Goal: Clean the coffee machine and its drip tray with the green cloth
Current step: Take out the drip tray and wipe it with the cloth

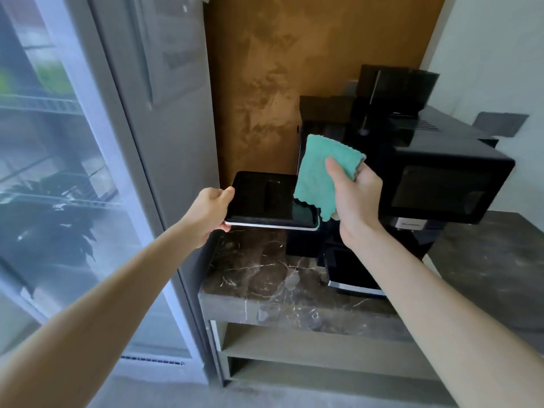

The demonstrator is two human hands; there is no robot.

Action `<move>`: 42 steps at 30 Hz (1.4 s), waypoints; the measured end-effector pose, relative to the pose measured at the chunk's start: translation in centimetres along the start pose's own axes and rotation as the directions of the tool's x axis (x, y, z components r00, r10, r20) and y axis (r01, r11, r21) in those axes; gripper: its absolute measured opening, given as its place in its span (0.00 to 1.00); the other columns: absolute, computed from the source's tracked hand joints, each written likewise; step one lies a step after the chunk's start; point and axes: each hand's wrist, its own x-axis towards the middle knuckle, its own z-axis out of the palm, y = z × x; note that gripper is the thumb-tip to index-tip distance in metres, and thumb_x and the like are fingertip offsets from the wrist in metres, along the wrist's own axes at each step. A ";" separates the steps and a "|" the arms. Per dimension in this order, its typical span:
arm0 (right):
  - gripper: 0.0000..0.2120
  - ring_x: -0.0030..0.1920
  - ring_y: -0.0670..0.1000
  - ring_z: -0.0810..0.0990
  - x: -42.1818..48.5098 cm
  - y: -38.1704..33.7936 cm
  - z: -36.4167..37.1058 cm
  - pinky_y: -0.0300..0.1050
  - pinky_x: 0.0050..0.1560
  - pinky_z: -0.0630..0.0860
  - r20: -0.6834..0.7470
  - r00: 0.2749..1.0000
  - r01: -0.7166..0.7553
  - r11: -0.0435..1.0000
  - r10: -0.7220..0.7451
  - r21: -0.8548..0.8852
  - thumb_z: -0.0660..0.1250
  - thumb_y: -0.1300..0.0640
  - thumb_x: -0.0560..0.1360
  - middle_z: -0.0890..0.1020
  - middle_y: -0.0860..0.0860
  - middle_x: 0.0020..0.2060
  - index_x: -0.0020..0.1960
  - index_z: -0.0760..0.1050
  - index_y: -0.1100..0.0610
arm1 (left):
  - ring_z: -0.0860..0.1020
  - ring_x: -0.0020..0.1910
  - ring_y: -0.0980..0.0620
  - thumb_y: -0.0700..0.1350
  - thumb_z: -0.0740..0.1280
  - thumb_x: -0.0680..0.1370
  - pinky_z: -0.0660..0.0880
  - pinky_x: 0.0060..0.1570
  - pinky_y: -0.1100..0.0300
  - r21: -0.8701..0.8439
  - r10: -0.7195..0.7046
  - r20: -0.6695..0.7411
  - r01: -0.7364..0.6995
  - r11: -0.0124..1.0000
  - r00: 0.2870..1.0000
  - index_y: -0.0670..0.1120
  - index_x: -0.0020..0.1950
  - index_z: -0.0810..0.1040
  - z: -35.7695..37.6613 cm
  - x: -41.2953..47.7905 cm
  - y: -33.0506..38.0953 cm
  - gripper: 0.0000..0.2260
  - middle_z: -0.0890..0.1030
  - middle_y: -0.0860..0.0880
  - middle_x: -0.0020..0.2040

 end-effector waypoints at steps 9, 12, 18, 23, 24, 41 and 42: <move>0.13 0.54 0.47 0.84 0.1 3.7 0.6 0.40 0.46 0.82 0.016 0.974 0.223 0.934 -0.228 -0.278 0.69 0.57 0.81 0.85 0.50 0.53 0.63 0.80 0.60 | 0.80 0.46 0.34 0.59 0.60 0.84 0.79 0.48 0.41 -0.087 0.004 -0.012 -0.005 0.996 1.000 0.33 0.56 0.78 2.1 -0.7 -7.5 0.27 0.79 0.34 0.44; 0.16 0.55 0.43 0.83 0.2 4.7 0.9 0.34 0.51 0.80 0.127 0.943 0.331 0.858 -0.306 -0.393 0.69 0.57 0.81 0.85 0.47 0.56 0.68 0.79 0.57 | 0.76 0.45 0.45 0.71 0.60 0.73 0.76 0.46 0.45 -0.136 0.007 0.013 -0.006 0.991 1.000 0.35 0.52 0.77 2.9 -0.8 -9.6 0.36 0.77 0.44 0.44; 0.20 0.72 0.49 0.73 -0.4 9.1 0.4 0.59 0.80 0.58 0.596 0.802 0.504 0.572 -0.031 -0.648 0.73 0.59 0.77 0.77 0.49 0.71 0.68 0.79 0.49 | 0.69 0.31 0.51 0.57 0.60 0.85 0.69 0.37 0.57 -0.195 -0.020 0.014 0.023 0.981 1.000 0.34 0.43 0.72 4.5 -2.6 -9.7 0.25 0.69 0.44 0.29; 0.19 0.79 0.43 0.59 -0.9 10.2 -0.1 0.57 0.79 0.55 0.627 0.737 0.372 0.622 0.253 -0.689 0.70 0.35 0.75 0.67 0.45 0.78 0.63 0.82 0.41 | 0.59 0.24 0.58 0.50 0.59 0.87 0.58 0.28 0.65 -0.182 -0.010 -0.025 0.005 0.983 1.000 0.46 0.35 0.61 5.0 -2.8 -10.2 0.21 0.59 0.58 0.23; 0.16 0.77 0.43 0.61 -1.0 9.9 0.1 0.58 0.79 0.55 0.600 0.766 0.308 0.687 0.230 -0.658 0.67 0.34 0.76 0.69 0.44 0.77 0.59 0.83 0.39 | 0.58 0.24 0.58 0.50 0.59 0.87 0.57 0.27 0.65 -0.181 0.003 -0.028 -0.008 0.984 1.000 0.46 0.35 0.60 5.0 -2.8 -10.4 0.21 0.58 0.58 0.24; 0.44 0.54 0.49 0.74 0.9 11.7 0.7 0.41 0.45 0.74 0.252 0.906 0.007 0.582 0.340 -0.813 0.74 0.34 0.70 0.63 0.51 0.69 0.80 0.57 0.38 | 0.82 0.62 0.47 0.62 0.58 0.85 0.79 0.63 0.45 -0.477 -0.087 0.210 0.180 0.861 0.974 0.48 0.66 0.78 6.0 -2.1 -11.0 0.22 0.83 0.46 0.62; 0.44 0.54 0.49 0.74 0.9 11.6 0.7 0.42 0.45 0.75 0.264 0.911 0.041 0.568 0.316 -0.822 0.75 0.34 0.70 0.63 0.51 0.69 0.80 0.57 0.38 | 0.82 0.64 0.48 0.65 0.57 0.83 0.78 0.65 0.43 -0.512 -0.089 0.257 0.213 0.832 0.962 0.52 0.70 0.77 6.1 -2.4 -11.0 0.24 0.82 0.48 0.65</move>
